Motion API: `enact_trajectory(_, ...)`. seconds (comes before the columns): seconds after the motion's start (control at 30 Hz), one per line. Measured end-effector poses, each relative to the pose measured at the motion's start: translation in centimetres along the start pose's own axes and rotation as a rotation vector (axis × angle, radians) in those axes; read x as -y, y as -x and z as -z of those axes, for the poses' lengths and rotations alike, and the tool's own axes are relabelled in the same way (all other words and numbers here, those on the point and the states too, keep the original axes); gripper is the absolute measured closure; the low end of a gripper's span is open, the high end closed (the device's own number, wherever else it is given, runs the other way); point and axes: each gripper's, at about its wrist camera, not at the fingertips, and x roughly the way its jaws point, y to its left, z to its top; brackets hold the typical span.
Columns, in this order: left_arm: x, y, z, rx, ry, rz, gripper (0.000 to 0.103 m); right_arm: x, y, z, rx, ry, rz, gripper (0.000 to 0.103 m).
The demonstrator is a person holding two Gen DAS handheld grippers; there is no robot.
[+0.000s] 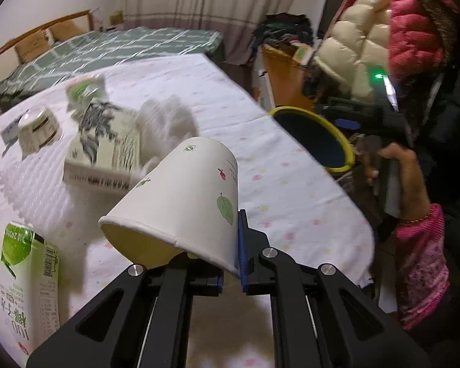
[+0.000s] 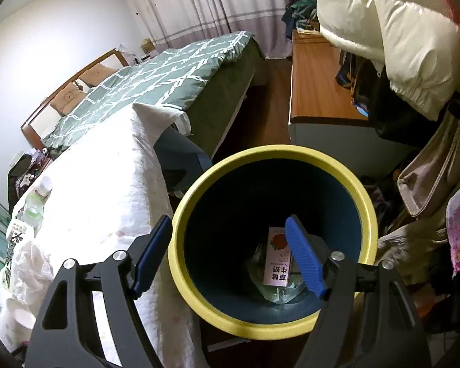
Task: Collect trash
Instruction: 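Carry the paper cup over the yellow bin and open the left tool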
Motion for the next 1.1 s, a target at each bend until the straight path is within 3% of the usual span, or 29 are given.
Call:
enact_trajectory(0.17,1.8,0.5,-1.4,0.021,-0.049,0.05,0.095,-0.1,1.3,0.5,0.027,0.024,0.015,0.031)
enact_trajectory(0.37,4.3,-2.1,-4.4,0.007,-0.116,0.093,0.095,1.3,4.6,1.2,0.083,0.05,0.07,0.031)
enact_trajectory(0.7,11.8,-9.6,-11.4,-0.036,-0.264,0.155,0.095,5.4,9.8,2.4,0.173,0.055,0.172,0.03)
enact_trajectory(0.87,15.0,-15.0,-14.5,-0.095,-0.276,0.184,0.095,7.1,11.0,2.8,0.19,0.036,0.186,0.029)
enact_trajectory(1.1,17.2,-21.5,-16.0,-0.179,-0.275,0.169,0.092,8.4,11.8,3.6,0.185,0.037,0.204,0.028)
